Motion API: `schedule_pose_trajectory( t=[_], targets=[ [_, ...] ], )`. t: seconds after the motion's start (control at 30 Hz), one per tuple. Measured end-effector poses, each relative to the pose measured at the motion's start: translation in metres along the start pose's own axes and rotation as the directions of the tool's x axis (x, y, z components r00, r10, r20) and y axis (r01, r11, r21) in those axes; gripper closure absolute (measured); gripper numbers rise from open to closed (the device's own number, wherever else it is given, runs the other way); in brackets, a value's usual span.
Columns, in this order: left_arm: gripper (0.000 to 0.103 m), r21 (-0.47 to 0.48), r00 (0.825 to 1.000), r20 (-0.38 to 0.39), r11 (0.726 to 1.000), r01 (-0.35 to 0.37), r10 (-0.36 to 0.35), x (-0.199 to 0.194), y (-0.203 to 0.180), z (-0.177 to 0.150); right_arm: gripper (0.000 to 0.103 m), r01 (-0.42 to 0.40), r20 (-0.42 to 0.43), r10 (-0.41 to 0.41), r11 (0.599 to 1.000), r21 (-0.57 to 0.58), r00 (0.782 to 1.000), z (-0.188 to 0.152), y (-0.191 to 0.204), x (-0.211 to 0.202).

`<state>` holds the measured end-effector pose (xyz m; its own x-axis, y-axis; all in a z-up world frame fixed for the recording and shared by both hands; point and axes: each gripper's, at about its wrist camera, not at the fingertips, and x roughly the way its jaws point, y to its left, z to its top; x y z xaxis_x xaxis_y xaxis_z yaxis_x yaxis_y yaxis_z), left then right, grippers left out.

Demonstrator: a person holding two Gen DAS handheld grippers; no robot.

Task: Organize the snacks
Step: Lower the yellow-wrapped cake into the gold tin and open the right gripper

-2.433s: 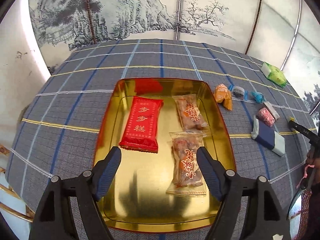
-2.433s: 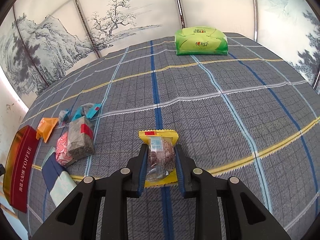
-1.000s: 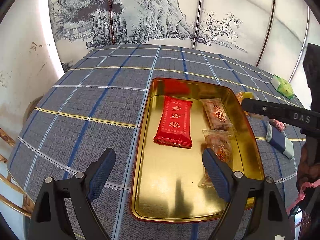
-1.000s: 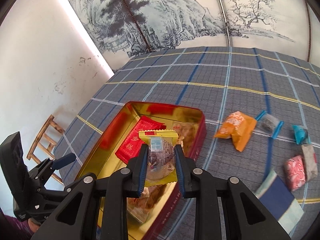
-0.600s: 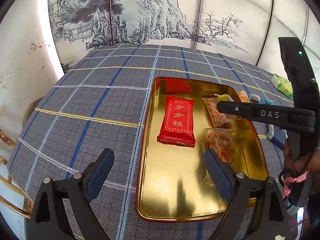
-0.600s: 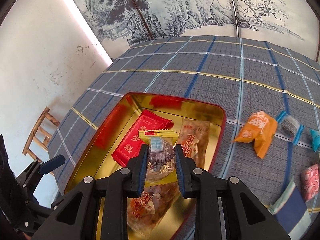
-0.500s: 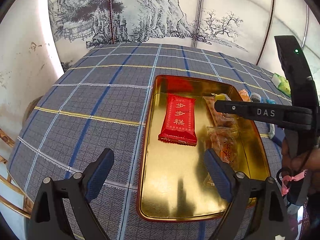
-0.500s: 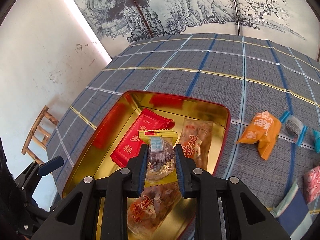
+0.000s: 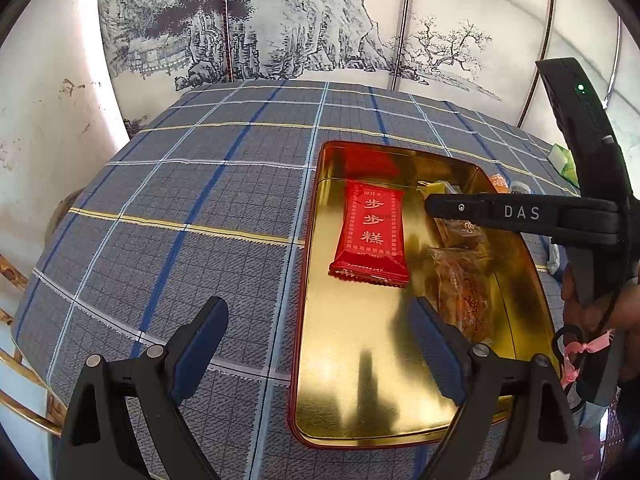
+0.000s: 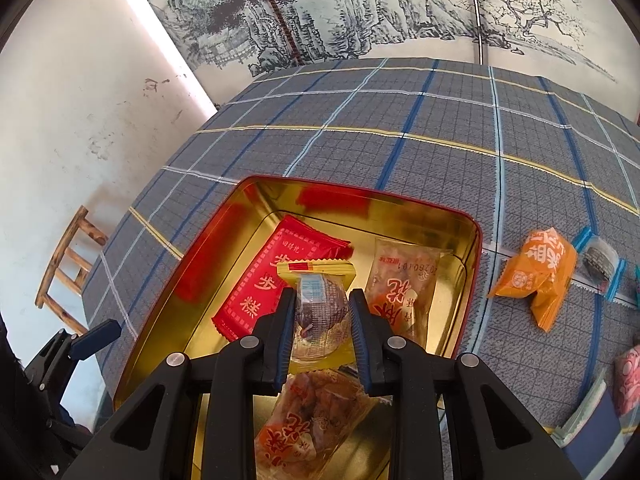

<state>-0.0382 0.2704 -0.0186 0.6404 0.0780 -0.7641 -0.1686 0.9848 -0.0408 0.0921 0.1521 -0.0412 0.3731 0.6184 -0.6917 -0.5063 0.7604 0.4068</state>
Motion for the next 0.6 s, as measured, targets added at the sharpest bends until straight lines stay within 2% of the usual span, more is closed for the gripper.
schedule_pose_trajectory(
  t=[0.6],
  targets=[
    [0.014,-0.011,1.0,-0.011,1.0,0.007,-0.007,0.008,0.014,-0.004,0.074,0.007,-0.012,-0.007,1.0,-0.015,1.0,0.003,0.008,0.008]
  ],
)
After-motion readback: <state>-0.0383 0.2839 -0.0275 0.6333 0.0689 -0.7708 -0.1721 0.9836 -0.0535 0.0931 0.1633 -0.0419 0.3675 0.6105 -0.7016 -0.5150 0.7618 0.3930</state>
